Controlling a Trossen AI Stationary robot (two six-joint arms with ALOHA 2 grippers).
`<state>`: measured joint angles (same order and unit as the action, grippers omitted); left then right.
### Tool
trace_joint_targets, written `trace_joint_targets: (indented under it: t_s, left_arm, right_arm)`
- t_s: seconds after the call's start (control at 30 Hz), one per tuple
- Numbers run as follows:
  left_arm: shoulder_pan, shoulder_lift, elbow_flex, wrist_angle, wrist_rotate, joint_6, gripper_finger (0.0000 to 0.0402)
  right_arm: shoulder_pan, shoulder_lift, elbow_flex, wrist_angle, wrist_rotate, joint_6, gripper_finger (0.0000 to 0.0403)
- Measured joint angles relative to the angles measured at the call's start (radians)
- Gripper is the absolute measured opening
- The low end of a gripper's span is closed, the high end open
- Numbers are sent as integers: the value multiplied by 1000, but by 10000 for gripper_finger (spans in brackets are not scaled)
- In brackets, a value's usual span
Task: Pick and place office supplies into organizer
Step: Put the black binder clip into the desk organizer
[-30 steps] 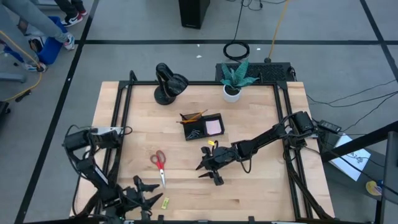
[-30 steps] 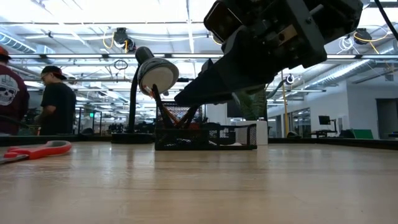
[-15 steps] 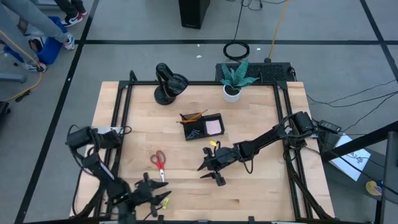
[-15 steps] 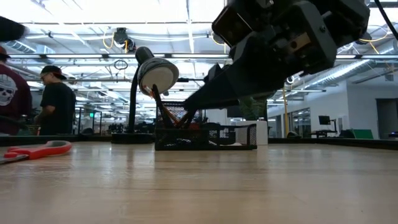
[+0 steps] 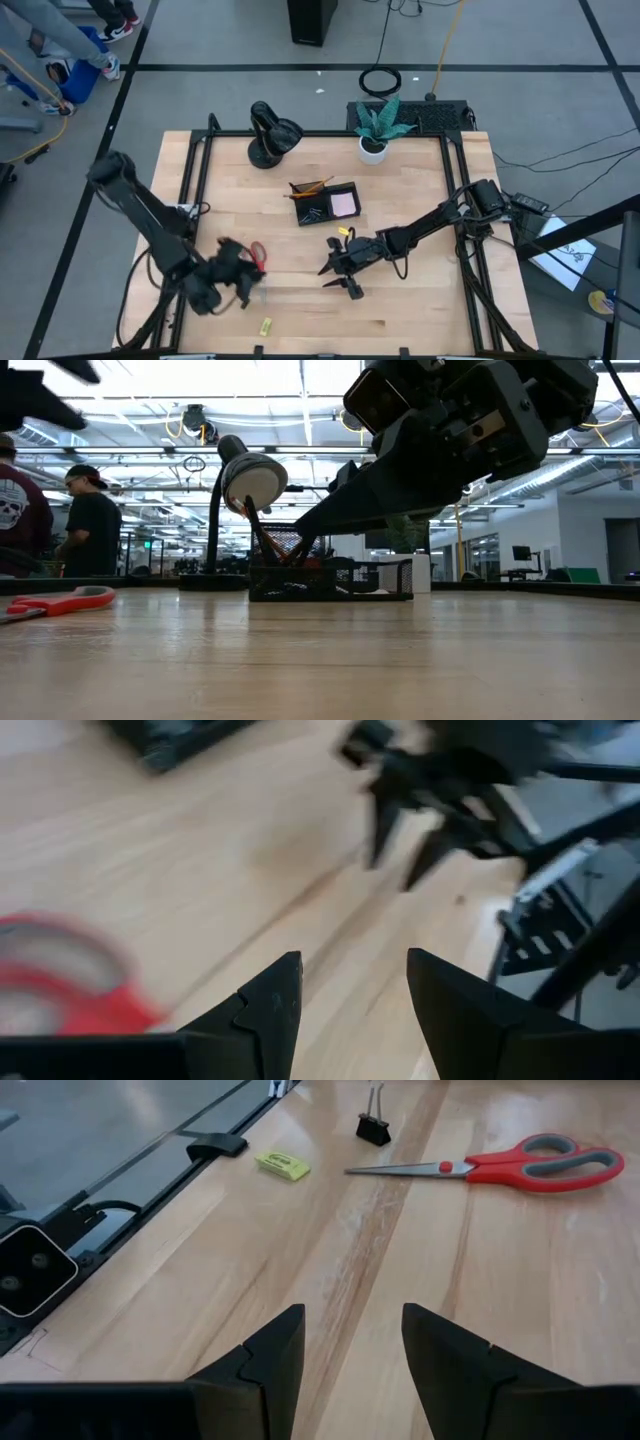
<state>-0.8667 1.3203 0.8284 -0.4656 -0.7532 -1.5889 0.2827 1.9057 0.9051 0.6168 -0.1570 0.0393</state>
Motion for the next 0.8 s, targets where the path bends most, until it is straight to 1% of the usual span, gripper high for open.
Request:
trace_joint_targets:
  t_s: [0.07,0.13,0.3,0.33,0.4,0.53,0.67,0.8]
  left_arm:
    - [13,-73,0,-105,76,-79,186]
    - [32,-123,0,-157,200,-136,186]
    - [52,-144,0,-266,534,-283,186]
    - [54,-142,0,-278,578,-315,186]
    - [54,-137,0,-290,608,-365,186]
    - [54,-113,0,-277,615,-376,186]
    - [55,-67,-1,-199,615,-338,186]
    - [54,-24,-1,-140,614,-350,186]
  right_arm:
    - [0,0,0,0,0,-1,160]
    - [0,0,0,0,0,-1,160]
    - [0,0,0,0,0,-10,160]
    - [0,0,0,0,0,-14,160]
    - [0,0,0,0,0,-20,160]
    - [0,0,0,0,2,-22,160]
    - [0,0,0,0,2,-22,160]
    - [0,0,0,0,3,-21,160]
